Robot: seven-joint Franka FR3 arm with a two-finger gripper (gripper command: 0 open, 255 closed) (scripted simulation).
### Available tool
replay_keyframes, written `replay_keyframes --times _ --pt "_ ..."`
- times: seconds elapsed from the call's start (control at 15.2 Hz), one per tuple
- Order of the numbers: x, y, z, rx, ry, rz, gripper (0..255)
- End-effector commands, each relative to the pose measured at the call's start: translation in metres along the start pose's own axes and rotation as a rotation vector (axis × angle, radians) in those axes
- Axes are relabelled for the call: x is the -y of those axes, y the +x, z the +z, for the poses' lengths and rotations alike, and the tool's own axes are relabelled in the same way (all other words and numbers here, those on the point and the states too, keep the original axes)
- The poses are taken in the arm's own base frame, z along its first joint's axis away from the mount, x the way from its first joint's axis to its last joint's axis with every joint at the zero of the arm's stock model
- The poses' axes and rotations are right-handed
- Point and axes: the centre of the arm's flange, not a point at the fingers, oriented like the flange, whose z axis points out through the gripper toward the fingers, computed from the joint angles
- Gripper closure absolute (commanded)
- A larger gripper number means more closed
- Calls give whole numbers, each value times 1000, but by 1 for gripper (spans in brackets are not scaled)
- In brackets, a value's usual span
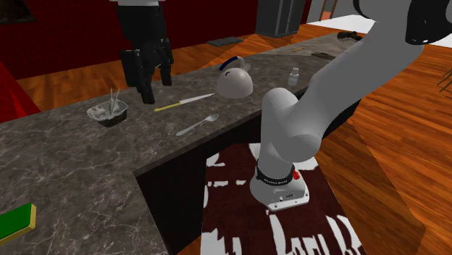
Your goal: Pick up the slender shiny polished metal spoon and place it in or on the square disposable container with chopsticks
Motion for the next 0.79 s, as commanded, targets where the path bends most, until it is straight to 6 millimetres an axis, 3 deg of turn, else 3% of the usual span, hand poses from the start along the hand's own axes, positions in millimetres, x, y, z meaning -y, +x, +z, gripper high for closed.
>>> replay_keyframes --times 0.0,0.73 --pt "0 0 0 0 0 0 0" --pt "-122 -32 90 -74 54 -260 0"
